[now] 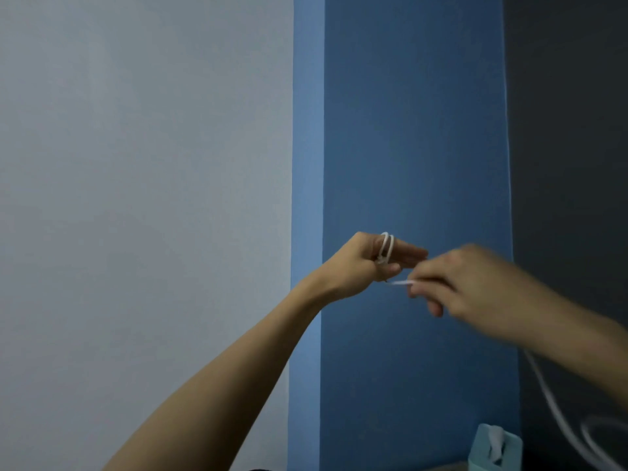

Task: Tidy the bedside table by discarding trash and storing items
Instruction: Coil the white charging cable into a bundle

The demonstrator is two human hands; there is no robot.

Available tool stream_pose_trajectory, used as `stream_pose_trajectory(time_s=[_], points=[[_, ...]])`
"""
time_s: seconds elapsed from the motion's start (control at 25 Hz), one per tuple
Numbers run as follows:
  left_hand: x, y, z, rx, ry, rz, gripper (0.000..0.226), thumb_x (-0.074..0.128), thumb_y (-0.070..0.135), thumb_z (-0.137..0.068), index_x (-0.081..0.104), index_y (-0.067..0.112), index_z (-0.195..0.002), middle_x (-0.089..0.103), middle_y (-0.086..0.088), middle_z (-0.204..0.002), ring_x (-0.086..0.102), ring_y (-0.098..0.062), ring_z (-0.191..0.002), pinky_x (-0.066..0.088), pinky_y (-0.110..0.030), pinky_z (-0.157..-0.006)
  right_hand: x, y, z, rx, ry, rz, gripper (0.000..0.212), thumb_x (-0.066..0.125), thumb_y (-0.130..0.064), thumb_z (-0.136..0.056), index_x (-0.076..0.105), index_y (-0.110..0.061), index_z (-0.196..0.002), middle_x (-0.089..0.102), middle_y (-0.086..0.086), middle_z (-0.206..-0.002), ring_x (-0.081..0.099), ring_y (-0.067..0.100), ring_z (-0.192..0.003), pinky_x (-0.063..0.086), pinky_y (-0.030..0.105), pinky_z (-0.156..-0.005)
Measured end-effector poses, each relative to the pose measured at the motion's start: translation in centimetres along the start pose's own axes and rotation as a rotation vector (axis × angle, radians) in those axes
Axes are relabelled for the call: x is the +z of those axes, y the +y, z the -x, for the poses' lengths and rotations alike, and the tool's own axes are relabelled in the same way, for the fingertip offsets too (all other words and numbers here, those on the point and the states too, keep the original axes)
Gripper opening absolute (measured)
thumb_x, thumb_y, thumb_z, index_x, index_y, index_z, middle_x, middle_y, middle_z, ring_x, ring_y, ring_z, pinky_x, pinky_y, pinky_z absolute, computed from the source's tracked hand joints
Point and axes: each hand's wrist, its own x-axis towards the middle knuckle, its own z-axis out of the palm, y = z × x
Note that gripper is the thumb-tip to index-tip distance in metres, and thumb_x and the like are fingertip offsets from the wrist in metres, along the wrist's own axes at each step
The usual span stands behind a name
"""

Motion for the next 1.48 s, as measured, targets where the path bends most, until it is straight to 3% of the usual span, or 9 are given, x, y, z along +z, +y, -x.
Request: stream_pose_trajectory(time_s=[0.16, 0.28, 0.48, 0.6, 0.72, 0.84, 1.04, 1.2, 1.48], points=[[0.9, 0.8, 0.2, 0.017, -0.144, 0.161, 0.028, 0.037, 0.012, -0.095, 0.063, 0.008, -0.106, 0.071, 0.000, -0.087, 0.067, -0.020, -0.087, 0.041, -0.029, -0.090, -2.8, 1.6, -1.2, -0.068, 0.314, -0.113, 0.012, 0.067, -0.016, -0.078, 0.071, -0.021, -0.067, 0.062, -0.007, -0.050, 0.055, 0.005, -0.053, 0.035, 0.010, -0.049], [1.0, 1.4, 0.2, 0.035, -0.184, 0.171, 0.026, 0.038, 0.011, -0.095, 0.064, 0.014, -0.099, 0.071, 0.004, -0.082, 0.068, -0.015, -0.075, 0.037, -0.040, -0.084, -2.6, 2.8, -2.0, -0.040, 0.423, -0.301, 0.008, 0.076, -0.019, -0.069, 0.070, -0.021, -0.063, 0.066, -0.005, -0.062, 0.055, 0.016, -0.053, 0.038, 0.015, -0.048], [1.4, 2.7, 0.3, 0.101, -0.230, 0.323, 0.034, 0.040, -0.015, -0.086, 0.060, 0.007, -0.102, 0.073, 0.004, -0.087, 0.069, -0.009, -0.071, 0.049, -0.018, -0.078, -0.6, 3.2, -2.8, 0.044, 0.377, -0.774, 0.015, 0.069, -0.043, -0.069, 0.072, -0.030, -0.062, 0.067, 0.009, -0.059, 0.060, 0.016, -0.055, 0.047, 0.024, -0.052], [2.2, 3.3, 0.1, 0.149, -0.240, 0.419, 0.028, 0.040, -0.012, -0.086, 0.059, 0.003, -0.099, 0.071, 0.005, -0.076, 0.059, -0.004, -0.055, 0.051, -0.018, -0.072, 1.6, 3.1, -2.6, 0.224, 0.240, -0.943, 0.025, 0.056, -0.005, -0.081, 0.064, -0.014, -0.059, 0.062, 0.000, -0.042, 0.053, 0.007, -0.036, 0.036, 0.018, -0.038], [2.5, 3.0, 0.1, 0.142, -0.202, 0.499, 0.029, 0.040, -0.011, -0.087, 0.061, 0.001, -0.104, 0.073, 0.002, -0.084, 0.058, -0.006, -0.056, 0.053, -0.022, -0.068, 3.2, 2.1, -2.5, 0.353, 0.205, -0.987, 0.009, 0.051, -0.014, -0.068, 0.049, -0.017, -0.060, 0.050, -0.011, -0.032, 0.041, 0.001, -0.028, 0.033, 0.018, -0.037], [1.7, 2.6, 0.1, 0.138, -0.068, 0.427, 0.033, 0.042, -0.015, -0.088, 0.059, -0.006, -0.115, 0.067, -0.014, -0.118, 0.069, -0.017, -0.093, 0.056, -0.029, -0.078, 4.4, 1.7, -2.1, 0.308, 0.282, -0.830, 0.035, 0.058, -0.016, -0.086, 0.058, -0.022, -0.051, 0.046, -0.005, -0.034, 0.035, 0.002, -0.030, 0.028, 0.016, -0.036], [0.3, 2.1, -0.2, 0.096, 0.109, 0.256, 0.046, 0.041, -0.018, -0.087, 0.052, -0.003, -0.129, 0.054, -0.016, -0.138, 0.050, -0.021, -0.130, 0.038, -0.030, -0.111, 4.4, 0.4, -0.2, 0.044, 0.169, -0.407, 0.016, 0.051, -0.026, -0.090, 0.064, -0.035, -0.095, 0.050, -0.001, -0.049, 0.047, 0.014, -0.044, 0.044, 0.034, -0.052], [0.1, 1.9, 0.2, 0.009, 0.056, 0.154, 0.038, 0.042, -0.015, -0.089, 0.057, -0.004, -0.123, 0.064, -0.012, -0.118, 0.062, -0.014, -0.110, 0.046, -0.021, -0.098, 1.5, 0.6, -0.1, -0.077, 0.211, -0.007, 0.026, 0.050, -0.040, -0.084, 0.054, -0.032, -0.060, 0.048, -0.007, -0.047, 0.046, 0.016, -0.047, 0.041, 0.033, -0.051], [0.1, 2.1, 0.6, 0.028, -0.107, 0.070, 0.021, 0.043, 0.002, -0.096, 0.063, 0.006, -0.096, 0.063, 0.001, -0.073, 0.061, -0.009, -0.062, 0.045, -0.017, -0.075, -2.5, 2.4, -1.8, -0.180, 0.427, -0.056, 0.012, 0.077, -0.031, -0.067, 0.070, -0.022, -0.066, 0.058, -0.006, -0.045, 0.057, 0.013, -0.053, 0.040, 0.022, -0.046]])
